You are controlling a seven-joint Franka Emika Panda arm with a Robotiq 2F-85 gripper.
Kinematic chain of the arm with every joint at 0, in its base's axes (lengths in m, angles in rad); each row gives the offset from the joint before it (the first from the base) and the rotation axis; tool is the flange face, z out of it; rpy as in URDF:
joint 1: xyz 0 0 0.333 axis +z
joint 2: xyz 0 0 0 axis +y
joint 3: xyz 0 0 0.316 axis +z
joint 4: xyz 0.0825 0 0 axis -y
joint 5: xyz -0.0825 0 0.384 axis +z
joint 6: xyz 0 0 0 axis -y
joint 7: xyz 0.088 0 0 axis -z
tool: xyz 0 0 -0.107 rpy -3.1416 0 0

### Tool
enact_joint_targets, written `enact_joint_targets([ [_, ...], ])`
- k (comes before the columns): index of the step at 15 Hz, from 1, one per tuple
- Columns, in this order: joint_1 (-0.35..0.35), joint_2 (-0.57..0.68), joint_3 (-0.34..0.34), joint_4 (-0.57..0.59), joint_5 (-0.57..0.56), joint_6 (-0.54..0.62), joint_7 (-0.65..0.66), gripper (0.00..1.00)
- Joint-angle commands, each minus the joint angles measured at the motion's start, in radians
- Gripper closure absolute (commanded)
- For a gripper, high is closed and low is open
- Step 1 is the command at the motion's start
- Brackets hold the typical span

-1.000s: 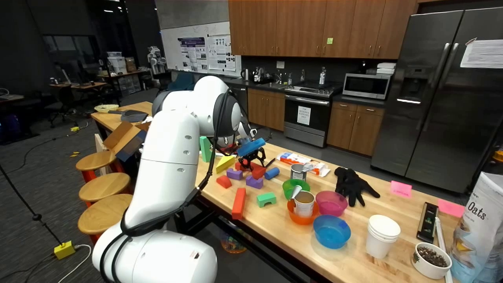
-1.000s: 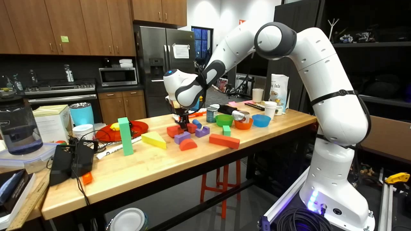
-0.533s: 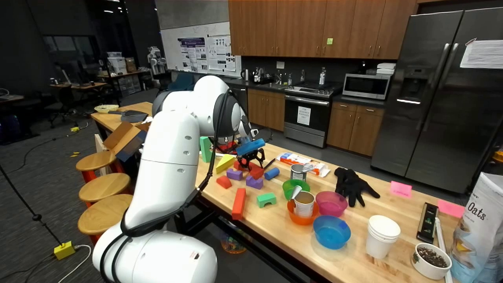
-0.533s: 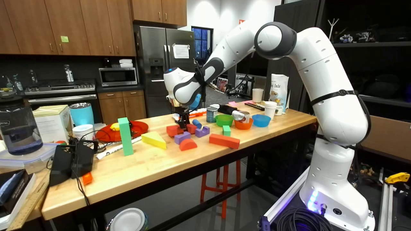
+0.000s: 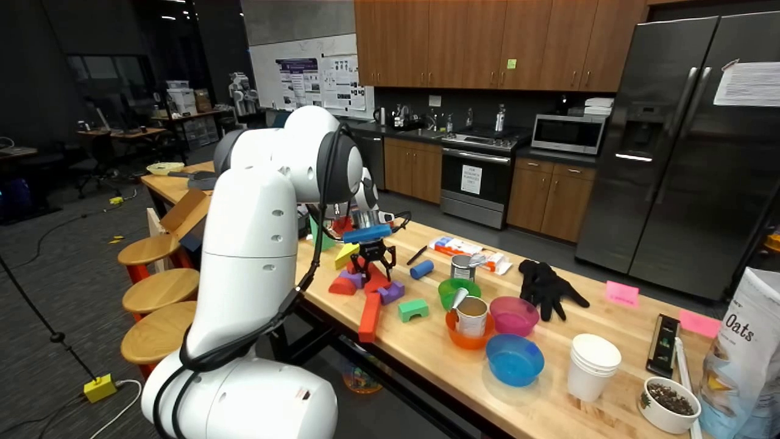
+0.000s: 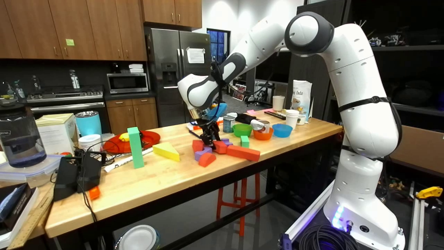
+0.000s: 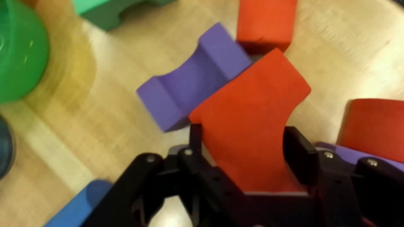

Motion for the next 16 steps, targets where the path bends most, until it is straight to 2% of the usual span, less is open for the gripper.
enact_joint_targets([
  [1,-0.012,-0.092,0.014,-0.108,0.096,-0.104,0.074,0.61],
  [8,-0.068,-0.143,-0.005,-0.163,0.184,-0.224,0.064,0.61],
  [16,-0.102,-0.300,0.002,-0.379,0.368,-0.293,0.132,0.61],
])
